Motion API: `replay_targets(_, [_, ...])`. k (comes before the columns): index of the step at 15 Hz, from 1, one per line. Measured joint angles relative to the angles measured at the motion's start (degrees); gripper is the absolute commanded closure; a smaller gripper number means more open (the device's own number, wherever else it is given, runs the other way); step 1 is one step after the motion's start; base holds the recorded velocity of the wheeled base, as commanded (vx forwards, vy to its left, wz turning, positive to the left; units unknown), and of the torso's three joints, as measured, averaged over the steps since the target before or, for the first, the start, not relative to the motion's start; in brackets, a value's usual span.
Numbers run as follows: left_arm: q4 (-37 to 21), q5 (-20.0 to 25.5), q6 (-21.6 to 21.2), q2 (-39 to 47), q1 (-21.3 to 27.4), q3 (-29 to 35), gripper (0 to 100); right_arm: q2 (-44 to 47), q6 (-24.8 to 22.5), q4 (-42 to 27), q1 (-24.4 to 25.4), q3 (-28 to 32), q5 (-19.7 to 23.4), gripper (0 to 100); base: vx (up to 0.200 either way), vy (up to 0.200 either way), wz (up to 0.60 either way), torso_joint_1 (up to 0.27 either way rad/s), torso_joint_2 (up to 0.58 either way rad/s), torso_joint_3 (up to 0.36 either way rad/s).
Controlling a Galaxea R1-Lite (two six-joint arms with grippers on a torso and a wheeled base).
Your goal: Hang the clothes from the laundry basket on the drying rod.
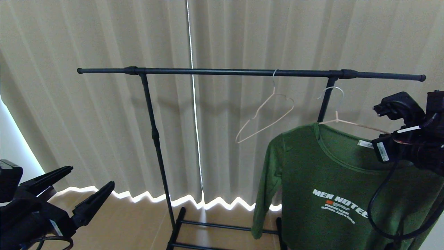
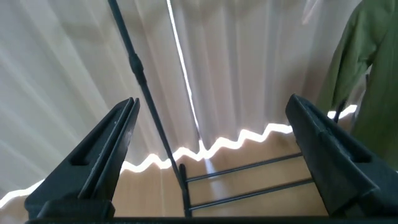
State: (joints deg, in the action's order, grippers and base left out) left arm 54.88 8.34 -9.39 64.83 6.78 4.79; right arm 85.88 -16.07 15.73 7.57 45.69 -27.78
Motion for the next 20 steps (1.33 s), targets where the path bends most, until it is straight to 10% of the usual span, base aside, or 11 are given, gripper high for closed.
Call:
replay_targets(6, [0.1, 0.0, 0.0, -0.1, 0.0, -0.2, 0, 0.0, 0.0, 0.1, 1.2, -0.1, 0.0, 100, 0.0, 0.2, 0.0, -0.001, 0.0, 0.003])
replay_targets(20, [0.0, 0.0, 0.1, -0.3, -0.3, -1.0, 0, 2.6, 9.6, -0.4, 14.4, 5.7, -0.1, 100, 0.029, 0.0, 0.0, 0.001, 0.0, 0.0])
